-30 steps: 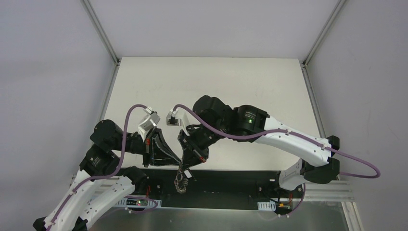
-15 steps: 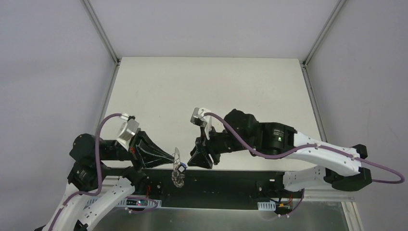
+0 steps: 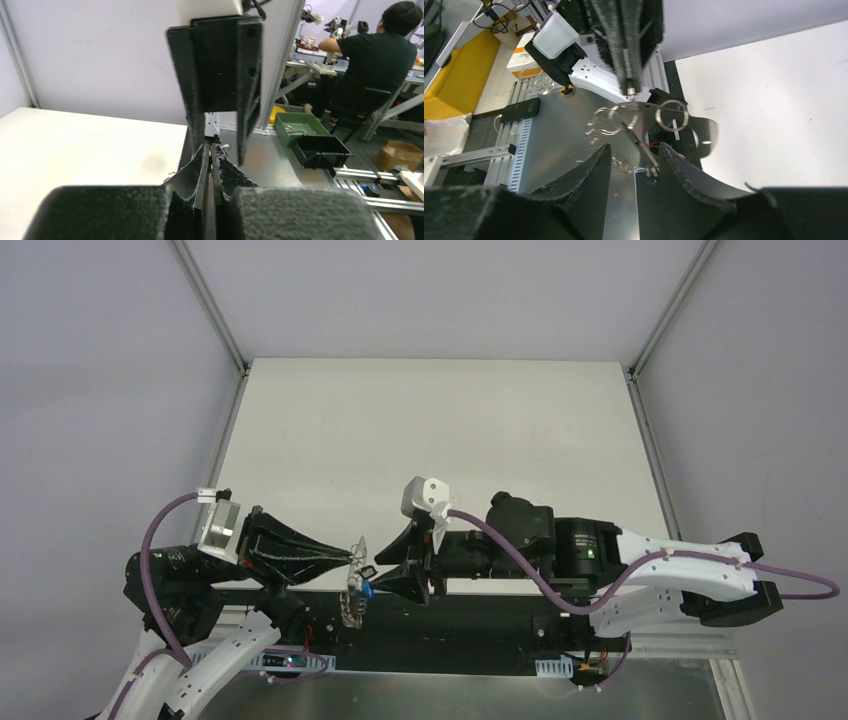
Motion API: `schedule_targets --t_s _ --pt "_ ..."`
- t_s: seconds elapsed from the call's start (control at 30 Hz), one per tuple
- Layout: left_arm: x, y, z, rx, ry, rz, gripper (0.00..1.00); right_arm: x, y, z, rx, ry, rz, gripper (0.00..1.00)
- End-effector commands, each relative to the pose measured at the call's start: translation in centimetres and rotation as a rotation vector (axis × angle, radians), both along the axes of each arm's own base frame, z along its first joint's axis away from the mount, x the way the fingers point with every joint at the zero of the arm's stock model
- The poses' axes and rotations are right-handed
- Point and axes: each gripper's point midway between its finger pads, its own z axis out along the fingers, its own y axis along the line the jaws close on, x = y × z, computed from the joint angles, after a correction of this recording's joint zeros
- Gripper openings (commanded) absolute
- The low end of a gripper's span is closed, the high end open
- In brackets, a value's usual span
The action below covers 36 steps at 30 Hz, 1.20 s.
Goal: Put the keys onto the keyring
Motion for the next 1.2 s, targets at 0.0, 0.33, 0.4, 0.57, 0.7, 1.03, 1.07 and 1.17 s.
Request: schedule_targets --t_s 0.0,0.33,0.4,0.57,0.7,1.03,1.07,1.17 --pt "0.2 0.9 2.6 -0.119 -0.052 0.058 0.00 -0.1 0.7 3.8 0.129 -0.141 -0.040 0.43" --pt "1.8 1.7 2.6 -0.198 -0.011 0.154 0.00 -0.1 1.3 4.7 0.111 -0.360 -0.123 0.43" --pt "2.1 2.1 2.6 -0.230 -0.015 0.178 0.00 0.6 1.2 4.8 0.093 -0.418 -0.168 0.42" --pt "2.3 2.9 2.6 -0.303 -0.072 0.224 0.00 1.9 1.3 4.4 0.026 -0.580 -0.267 0.42" --pt "1.8 3.5 3.1 -0.362 -0.132 0.227 0.00 3.2 1.5 4.0 -0.028 -0.668 -0.345 0.44" --pt "1.4 3.7 3.2 -0.423 -0.184 0.210 0.00 2.9 2.8 4.9 -0.075 -0.855 -0.373 0.42" --pt "1.4 3.7 3.1 -0.421 -0.183 0.209 0.00 3.0 2.8 5.1 -0.080 -0.871 -0.380 0.42" --pt "1.4 3.6 3.0 -0.416 -0.185 0.204 0.00 2.9 2.7 5.3 -0.089 -0.895 -0.389 0.41"
